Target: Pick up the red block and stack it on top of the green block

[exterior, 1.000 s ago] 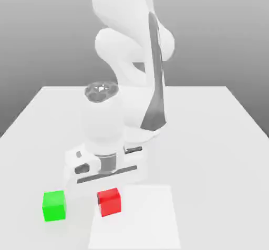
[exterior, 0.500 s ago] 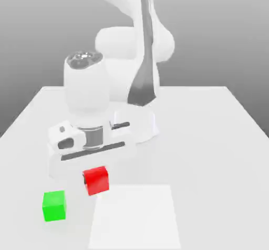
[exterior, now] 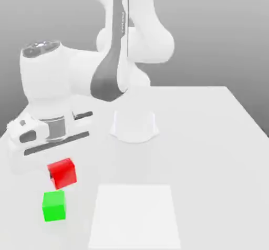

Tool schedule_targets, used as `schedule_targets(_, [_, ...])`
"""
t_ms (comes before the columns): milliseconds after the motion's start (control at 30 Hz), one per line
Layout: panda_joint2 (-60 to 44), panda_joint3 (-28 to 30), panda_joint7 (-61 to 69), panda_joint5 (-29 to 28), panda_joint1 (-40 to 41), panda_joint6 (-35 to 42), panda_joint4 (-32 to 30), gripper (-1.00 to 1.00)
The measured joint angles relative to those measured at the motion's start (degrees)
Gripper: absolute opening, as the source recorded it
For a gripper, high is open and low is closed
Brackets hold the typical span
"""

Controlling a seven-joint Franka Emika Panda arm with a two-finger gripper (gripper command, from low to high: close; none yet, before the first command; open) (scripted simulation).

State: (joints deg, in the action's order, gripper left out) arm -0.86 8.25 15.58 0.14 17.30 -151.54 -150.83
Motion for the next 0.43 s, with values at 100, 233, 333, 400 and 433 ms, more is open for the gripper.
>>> schedule_targets(100, [-0.46, 0.30, 3.67, 0.32, 1.56, 0.38, 0.90, -1.00])
schedule_targets(233, [-5.77, -0.52, 5.92, 2.36, 1.66, -4.49, 1.43, -1.00])
schedule_targets(333, [-10.46, -1.37, 7.15, 4.02, 2.28, -8.86, 1.58, 1.00])
schedule_targets(400, [-10.46, -1.37, 7.15, 4.02, 2.28, -8.86, 1.58, 1.00])
schedule_targets(433, [-10.46, -1.37, 7.15, 4.02, 2.28, -8.86, 1.58, 1.00])
